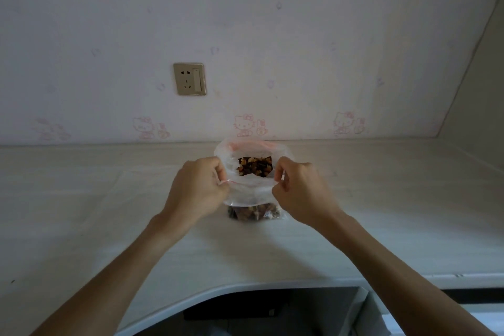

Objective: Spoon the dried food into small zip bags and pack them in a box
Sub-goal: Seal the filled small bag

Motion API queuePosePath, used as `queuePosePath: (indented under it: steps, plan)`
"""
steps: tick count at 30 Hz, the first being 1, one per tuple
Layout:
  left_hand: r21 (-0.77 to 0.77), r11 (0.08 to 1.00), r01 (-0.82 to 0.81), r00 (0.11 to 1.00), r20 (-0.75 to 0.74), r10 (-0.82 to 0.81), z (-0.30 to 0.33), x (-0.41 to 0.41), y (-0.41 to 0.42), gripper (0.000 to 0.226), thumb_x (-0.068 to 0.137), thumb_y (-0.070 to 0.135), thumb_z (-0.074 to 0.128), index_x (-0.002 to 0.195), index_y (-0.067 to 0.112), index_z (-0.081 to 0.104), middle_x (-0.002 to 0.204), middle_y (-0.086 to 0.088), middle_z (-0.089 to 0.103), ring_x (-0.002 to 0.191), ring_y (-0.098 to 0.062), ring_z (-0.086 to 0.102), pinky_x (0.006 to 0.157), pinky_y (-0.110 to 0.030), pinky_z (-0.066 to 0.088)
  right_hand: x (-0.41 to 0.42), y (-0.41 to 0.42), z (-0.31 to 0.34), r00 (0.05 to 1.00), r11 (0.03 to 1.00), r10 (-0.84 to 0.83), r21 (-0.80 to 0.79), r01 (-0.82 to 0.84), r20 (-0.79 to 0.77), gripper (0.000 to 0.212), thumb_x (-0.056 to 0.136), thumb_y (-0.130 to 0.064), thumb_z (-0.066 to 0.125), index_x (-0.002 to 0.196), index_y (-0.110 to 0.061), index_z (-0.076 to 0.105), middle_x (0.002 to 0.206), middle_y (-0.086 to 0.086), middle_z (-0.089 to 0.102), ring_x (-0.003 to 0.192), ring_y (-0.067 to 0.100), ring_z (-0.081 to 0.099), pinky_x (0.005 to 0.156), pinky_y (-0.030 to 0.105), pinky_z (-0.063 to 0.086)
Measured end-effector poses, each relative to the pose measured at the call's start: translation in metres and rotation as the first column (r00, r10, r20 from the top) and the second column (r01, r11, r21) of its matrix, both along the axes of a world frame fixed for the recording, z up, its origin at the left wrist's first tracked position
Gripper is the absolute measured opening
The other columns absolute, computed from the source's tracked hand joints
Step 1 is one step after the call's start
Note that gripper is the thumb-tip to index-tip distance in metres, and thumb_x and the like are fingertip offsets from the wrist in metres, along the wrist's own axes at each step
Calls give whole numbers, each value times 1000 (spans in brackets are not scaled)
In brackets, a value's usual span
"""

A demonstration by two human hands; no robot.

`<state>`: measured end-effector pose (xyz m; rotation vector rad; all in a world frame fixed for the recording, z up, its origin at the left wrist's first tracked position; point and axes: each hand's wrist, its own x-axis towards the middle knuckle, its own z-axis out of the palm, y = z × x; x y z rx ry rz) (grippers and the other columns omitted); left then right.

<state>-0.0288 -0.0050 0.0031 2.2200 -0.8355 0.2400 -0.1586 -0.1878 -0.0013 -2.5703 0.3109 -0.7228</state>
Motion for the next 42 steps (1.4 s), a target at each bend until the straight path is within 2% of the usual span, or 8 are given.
queuePosePath:
  steps: [5,9,15,22,27,31,34,42]
  plan:
    - [-5,997,75,989,-127,-75,6,-8,6,14,90,20,75,85,22,63,57,3,65,59,-22,70,54,-35,57,-4,-4,3,999,926,-9,376,25,-44,11,101,-23,59,100,-13,55,69,6,67,46,19,64,40,33,50]
    - [-318,948,30,583,-764,-275,17,-8,14,34,83,36,84,96,6,74,82,-11,73,69,-20,74,63,-39,64,-12,-19,4,977,434,183,901,22,-112,37,103,-38,59,107,-1,64,85,15,71,68,29,73,53,36,58]
    - [-590,807,37,186,-789,-586,1,6,25,45,85,23,77,126,5,74,102,-9,75,87,-18,76,67,-30,64,-10,-25,-9,962,51,270,997,-59,43,20,99,-18,57,89,-11,72,87,10,73,71,23,73,47,28,52]
    - [-616,788,-20,328,-748,-577,-4,1,15,27,72,28,85,95,15,84,84,-2,77,69,-10,75,59,-24,62,-1,-20,-10,953,109,285,984,-139,103,12,91,-23,74,88,-12,72,83,7,68,73,21,71,47,27,51]
    - [-439,896,-63,680,-676,-283,14,-2,6,15,74,7,89,78,12,75,63,-6,70,46,-14,61,51,-32,61,-3,-11,6,997,650,70,759,-39,-9,18,93,-9,68,79,0,62,59,7,62,50,24,67,43,31,52]
    - [-18,999,-33,995,98,34,24,0,-1,19,75,8,75,66,22,66,53,7,61,55,-14,62,54,-26,48,2,2,20,996,991,-88,101,87,4,32,76,-7,62,55,-14,39,45,-5,43,37,12,45,37,20,29]
    - [164,986,-32,985,174,4,30,-4,-5,15,80,12,70,72,24,64,65,12,62,65,-17,65,53,-23,41,3,0,25,997,974,-65,213,72,-41,29,81,-7,59,60,-17,40,46,-2,48,37,14,57,35,18,32]
    - [-259,963,76,664,-707,-243,31,9,15,29,90,40,79,93,12,84,88,-7,71,74,-17,72,66,-41,64,-12,-26,25,964,335,258,942,-30,-61,22,103,-23,58,108,-3,64,87,14,72,74,30,74,54,34,57]
